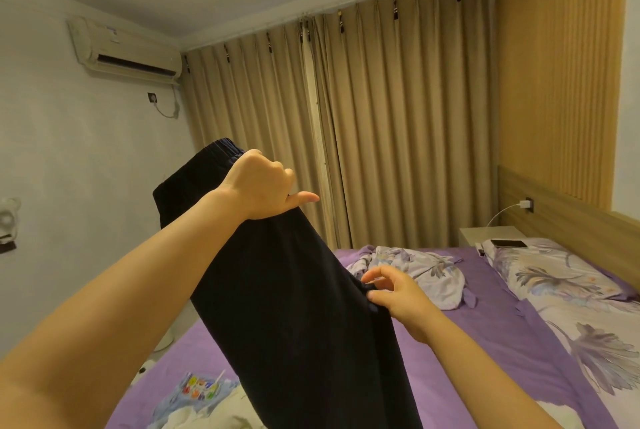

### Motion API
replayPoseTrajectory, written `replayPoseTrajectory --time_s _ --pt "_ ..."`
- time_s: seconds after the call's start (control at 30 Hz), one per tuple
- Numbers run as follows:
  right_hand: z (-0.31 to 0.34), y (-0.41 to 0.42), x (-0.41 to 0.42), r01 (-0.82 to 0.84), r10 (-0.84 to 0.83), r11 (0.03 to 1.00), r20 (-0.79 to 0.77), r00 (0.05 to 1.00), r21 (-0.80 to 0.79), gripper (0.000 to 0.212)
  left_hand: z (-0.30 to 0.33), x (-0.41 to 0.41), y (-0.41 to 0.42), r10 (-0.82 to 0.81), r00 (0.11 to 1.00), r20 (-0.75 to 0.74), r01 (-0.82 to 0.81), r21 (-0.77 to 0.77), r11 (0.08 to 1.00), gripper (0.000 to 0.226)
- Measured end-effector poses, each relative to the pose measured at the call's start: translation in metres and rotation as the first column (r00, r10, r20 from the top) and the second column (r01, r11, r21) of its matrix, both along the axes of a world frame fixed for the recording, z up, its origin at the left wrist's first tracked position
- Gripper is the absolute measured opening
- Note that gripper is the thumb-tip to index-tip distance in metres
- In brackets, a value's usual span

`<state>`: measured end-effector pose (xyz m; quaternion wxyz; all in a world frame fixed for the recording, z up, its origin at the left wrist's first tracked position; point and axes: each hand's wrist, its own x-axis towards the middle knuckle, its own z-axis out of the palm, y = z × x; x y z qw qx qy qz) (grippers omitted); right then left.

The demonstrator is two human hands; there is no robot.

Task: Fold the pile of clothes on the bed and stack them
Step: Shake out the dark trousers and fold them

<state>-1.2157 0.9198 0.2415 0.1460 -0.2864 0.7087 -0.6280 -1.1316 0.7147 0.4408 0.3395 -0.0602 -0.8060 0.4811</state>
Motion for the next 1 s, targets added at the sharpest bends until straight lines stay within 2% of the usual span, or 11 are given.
replayPoseTrajectory --time_s 0.17,0.23,0.33,0.4,0.5,0.63,0.83,1.0 --pt "0.002 -0.006 0.014 -0.128 0.139 0.984 -0.085 0.987 0.125 0.033 0.004 0.007 -0.002 0.018 1.000 -0.012 -0.019 -0.021 1.000 0.078" --pt "0.002 -0.009 0.020 -0.165 0.170 0.982 -0.052 0.984 0.086 0.035 0.004 0.009 -0.003 0.031 0.999 -0.008 -0.031 -0.020 0.999 0.078" --pt "-0.003 -0.013 0.024 -0.225 0.245 0.966 0.176 0.953 -0.126 0.036 0.006 0.014 -0.007 0.034 0.999 -0.014 -0.035 -0.025 0.999 0.078" --pt "-0.007 -0.017 0.026 -0.245 0.345 0.917 0.319 0.883 -0.314 0.041 0.007 0.018 -0.010 0.041 0.999 -0.019 -0.042 -0.027 0.999 0.078" --pt "-0.006 -0.024 0.032 -0.261 0.488 0.818 0.380 0.786 -0.512 0.042 0.010 0.024 -0.016 0.042 0.999 -0.031 -0.042 -0.021 0.999 0.079" --pt "0.002 -0.024 0.027 -0.136 0.420 0.816 0.413 0.808 -0.562 0.050 0.013 0.032 -0.025 0.058 0.997 -0.043 -0.060 -0.028 0.998 0.078" --pt "0.018 -0.010 0.011 -0.052 0.358 0.814 0.430 0.829 -0.578 0.043 0.014 0.039 -0.033 0.056 0.995 -0.076 -0.059 -0.030 0.998 0.072" --pt "0.034 0.004 0.000 -0.055 0.249 0.874 0.348 0.904 -0.483 0.052 0.010 0.039 -0.034 0.041 0.994 -0.098 -0.040 0.011 0.999 0.069"
